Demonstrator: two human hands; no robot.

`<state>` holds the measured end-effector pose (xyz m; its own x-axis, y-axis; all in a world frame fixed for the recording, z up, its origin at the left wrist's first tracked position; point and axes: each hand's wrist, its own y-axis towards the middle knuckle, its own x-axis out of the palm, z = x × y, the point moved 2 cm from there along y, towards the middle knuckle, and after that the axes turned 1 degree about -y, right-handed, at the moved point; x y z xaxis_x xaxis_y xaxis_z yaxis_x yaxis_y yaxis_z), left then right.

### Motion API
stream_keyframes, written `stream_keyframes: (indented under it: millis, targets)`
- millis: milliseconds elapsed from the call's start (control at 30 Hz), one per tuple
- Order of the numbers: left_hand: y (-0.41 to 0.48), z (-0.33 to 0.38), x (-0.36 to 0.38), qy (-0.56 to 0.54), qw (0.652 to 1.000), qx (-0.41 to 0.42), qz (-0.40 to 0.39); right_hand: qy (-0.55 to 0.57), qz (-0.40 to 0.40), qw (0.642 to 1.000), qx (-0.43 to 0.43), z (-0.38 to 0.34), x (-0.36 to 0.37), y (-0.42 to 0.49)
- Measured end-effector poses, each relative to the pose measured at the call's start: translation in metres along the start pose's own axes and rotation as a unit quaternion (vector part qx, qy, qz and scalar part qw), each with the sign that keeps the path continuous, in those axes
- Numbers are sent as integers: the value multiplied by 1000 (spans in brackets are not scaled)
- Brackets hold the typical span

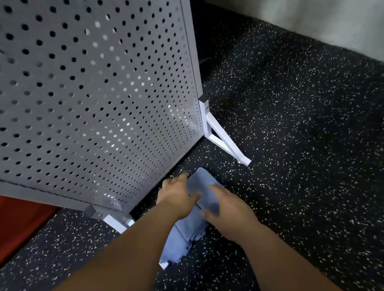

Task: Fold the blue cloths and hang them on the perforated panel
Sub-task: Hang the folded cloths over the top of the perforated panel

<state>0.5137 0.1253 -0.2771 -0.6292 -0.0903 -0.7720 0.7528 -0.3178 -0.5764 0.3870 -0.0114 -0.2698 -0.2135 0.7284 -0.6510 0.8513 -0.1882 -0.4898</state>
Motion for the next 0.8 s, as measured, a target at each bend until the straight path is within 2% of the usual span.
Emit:
stream_keyframes:
  millis: [133,267,567,700,800]
  targets:
    - [16,0,6,-1,1000,-20,-22,2,-4,1000,-2,15,10,8]
    - [23,2,5,32,999,-11,7,11,1,1000,-4,21,16,6]
    - [-3,28,-5,-159,986,38,-23,38,82,995,38,8,3,-2]
    - [-32,35,-12,-233,970,68,9,40,121,991,43,-7,-5,-27]
    - [-59,36,-21,-300,950,88,1,33,136,989,39,-21,-18,-52]
